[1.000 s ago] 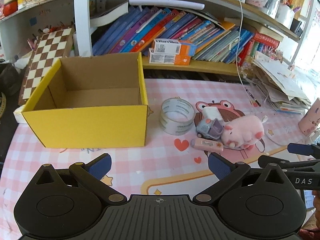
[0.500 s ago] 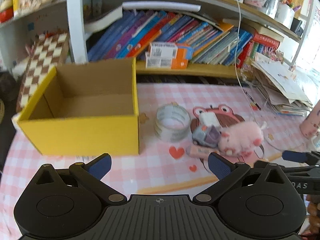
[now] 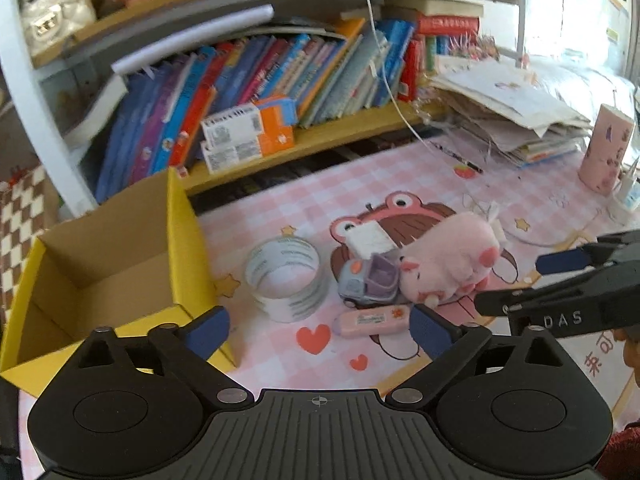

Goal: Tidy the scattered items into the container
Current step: 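Move both tools toward the pink plush pig and pink barcode eraser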

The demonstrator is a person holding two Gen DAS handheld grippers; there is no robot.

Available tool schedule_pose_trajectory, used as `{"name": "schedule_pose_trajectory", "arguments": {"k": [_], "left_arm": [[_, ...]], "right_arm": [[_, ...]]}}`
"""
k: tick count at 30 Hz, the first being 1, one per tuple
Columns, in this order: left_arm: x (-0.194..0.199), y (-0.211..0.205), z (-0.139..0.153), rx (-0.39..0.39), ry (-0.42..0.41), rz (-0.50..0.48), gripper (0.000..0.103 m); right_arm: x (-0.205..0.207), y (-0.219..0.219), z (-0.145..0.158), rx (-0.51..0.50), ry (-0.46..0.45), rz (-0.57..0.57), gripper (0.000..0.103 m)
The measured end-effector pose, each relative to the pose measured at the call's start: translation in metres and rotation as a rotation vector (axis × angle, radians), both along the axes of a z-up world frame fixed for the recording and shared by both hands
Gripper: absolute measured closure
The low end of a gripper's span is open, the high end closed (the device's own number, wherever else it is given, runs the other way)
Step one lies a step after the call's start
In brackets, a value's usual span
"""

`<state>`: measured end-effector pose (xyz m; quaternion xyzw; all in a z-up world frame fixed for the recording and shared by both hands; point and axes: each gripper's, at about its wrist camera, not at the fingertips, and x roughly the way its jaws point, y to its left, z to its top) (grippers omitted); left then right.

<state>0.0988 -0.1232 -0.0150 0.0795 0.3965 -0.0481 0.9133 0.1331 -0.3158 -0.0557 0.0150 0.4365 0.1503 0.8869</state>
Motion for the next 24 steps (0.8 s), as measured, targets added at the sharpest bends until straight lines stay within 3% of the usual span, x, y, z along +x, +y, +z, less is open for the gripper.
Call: {"name": "schedule_pose_trajectory", "arguments": {"k": [9,13,18,24], "left_arm": [[0.021,-0.012,-0.036,0.010,0.093,-0.059,0.009],[0.031,-0.018,-0.050,0.024,0.104,-0.095,0.009],[0.042,-0.026,-0.067,0.041,0.118,-0.139,0.018],[0.056,-0.027,-0.081,0.015,0.145,-0.151,0.018]], "right_arm": [[0.029,0.003,-0.013,-0.036,0.028,0.016,0.019],[0.039,0.008,-0.017,-0.061,0.029,0.033,0.018],[0.048,0.011,-0.022,-0.071,0.038,0.024,0.018],[0.057,0.013,-0.027,-0.078,0.054,0.009,0.018]]}}
